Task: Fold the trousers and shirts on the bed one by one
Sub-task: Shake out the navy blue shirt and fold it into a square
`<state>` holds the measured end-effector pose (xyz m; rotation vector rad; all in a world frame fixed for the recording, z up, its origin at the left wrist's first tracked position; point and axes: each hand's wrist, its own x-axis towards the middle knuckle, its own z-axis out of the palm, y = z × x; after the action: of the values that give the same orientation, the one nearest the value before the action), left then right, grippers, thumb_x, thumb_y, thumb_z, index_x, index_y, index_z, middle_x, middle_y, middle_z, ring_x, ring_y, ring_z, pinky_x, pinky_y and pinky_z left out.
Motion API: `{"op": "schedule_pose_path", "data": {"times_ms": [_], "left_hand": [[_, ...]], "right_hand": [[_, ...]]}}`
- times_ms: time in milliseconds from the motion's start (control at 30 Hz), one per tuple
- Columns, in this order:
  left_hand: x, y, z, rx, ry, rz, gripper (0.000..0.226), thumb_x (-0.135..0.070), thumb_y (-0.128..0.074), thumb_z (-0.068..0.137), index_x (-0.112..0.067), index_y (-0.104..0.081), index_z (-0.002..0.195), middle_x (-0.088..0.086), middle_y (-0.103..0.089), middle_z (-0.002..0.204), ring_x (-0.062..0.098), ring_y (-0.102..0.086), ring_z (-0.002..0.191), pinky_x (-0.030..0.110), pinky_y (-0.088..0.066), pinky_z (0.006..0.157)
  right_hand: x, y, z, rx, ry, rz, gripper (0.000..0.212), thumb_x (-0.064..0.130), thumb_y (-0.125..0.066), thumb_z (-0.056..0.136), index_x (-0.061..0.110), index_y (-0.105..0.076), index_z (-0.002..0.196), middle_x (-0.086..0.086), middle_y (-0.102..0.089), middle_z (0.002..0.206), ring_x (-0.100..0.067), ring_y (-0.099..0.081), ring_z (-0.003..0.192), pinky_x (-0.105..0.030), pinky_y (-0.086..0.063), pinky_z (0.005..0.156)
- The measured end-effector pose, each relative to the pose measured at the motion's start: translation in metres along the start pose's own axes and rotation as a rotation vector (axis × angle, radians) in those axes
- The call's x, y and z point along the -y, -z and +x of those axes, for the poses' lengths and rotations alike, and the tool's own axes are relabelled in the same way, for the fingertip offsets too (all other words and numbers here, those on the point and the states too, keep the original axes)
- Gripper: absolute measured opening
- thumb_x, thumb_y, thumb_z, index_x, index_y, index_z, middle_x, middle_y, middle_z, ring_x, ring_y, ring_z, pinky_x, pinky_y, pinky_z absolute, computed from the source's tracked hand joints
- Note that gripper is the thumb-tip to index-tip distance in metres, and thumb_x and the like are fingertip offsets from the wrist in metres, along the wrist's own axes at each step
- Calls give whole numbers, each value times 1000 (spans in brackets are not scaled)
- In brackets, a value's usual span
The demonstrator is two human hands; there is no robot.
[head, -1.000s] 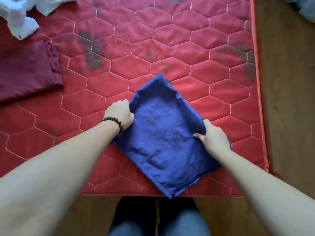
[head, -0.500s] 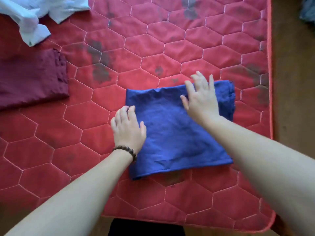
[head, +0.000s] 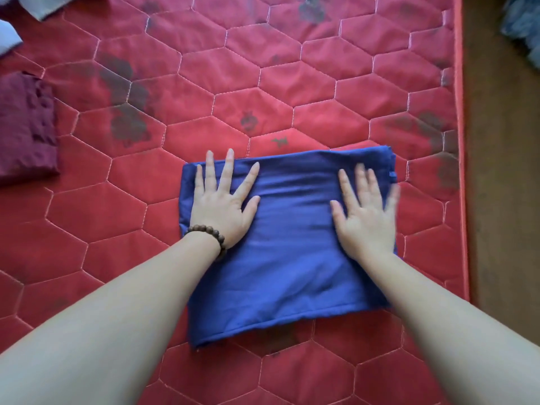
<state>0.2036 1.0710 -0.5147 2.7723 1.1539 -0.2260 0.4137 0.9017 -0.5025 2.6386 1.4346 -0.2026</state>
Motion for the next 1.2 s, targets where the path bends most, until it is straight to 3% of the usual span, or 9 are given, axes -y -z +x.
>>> {"op": "schedule_pose_path", "data": {"times_ms": [167,333,433,633,800,900,1000,1100,1200], "left_hand": [[-2,15,-22,-88,90,-87,72,-50,-38,92,-21,-14,153,23,0,158,37,4,146,57,3,116],[-40,1,-88,-69,-162,-30,63,-38,-48,87,-10,-41,143,19,-25,155,35,-17,145,64,-17,111],[-41,-8,-101,37,-133,-8,60,-43,-34,93,-21,-32,148,6,-22,158,31,-16,146,65,-16,111],[-9,-1,-112,116,-6,-65,67,-58,-24,90,-31,-19,151,1,-17,159,35,-6,147,56,-8,116],[0,36,-56,-136,-1,-171,62,-32,-62,83,-11,-46,139,14,-41,146,33,-33,138,55,-21,114],[26,56,8,37,-22,-91,85,-42,-63,81,-16,-23,150,12,-18,157,29,-13,145,48,-12,117],[41,62,44,167,-51,-76,76,-47,-67,79,-17,-35,141,12,-36,141,32,-35,128,46,-35,103],[48,61,51,240,-66,-215,48,-41,-69,81,-15,-46,115,11,-55,114,32,-52,106,39,-42,84],[49,62,50,315,-151,-198,25,-36,-63,86,-15,-49,90,11,-62,100,32,-57,97,35,-40,76]], "right_hand": [[-4,14,-30,-91,-110,20,63,47,-27,98,18,-17,153,-10,-5,161,-26,-3,148,-59,0,116],[86,1,-83,-150,281,156,63,40,-46,93,14,-33,149,-8,-21,158,-25,-17,147,-62,-11,114],[99,-15,-94,-86,320,136,61,38,-48,94,16,-34,148,-4,-27,156,-23,-25,144,-62,-22,111],[28,-9,-96,23,158,78,62,51,-32,94,25,-28,150,-5,-22,158,-24,-22,145,-61,-14,114],[19,33,-33,-191,275,202,55,38,-57,90,14,-50,139,-17,-42,146,-35,-42,133,-59,-25,111],[10,66,48,50,282,212,85,36,-72,81,24,-25,151,-11,-19,158,-31,-20,144,-52,-14,117],[14,80,99,323,338,112,108,43,-79,71,29,-10,153,-6,-22,155,-30,-21,139,-47,-27,112],[17,82,116,373,363,51,91,44,-84,64,22,-35,136,-6,-50,114,-31,-45,111,-41,-42,83],[18,82,119,497,353,125,57,36,-83,67,16,-46,105,-1,-50,88,-29,-52,88,-36,-38,68]]}}
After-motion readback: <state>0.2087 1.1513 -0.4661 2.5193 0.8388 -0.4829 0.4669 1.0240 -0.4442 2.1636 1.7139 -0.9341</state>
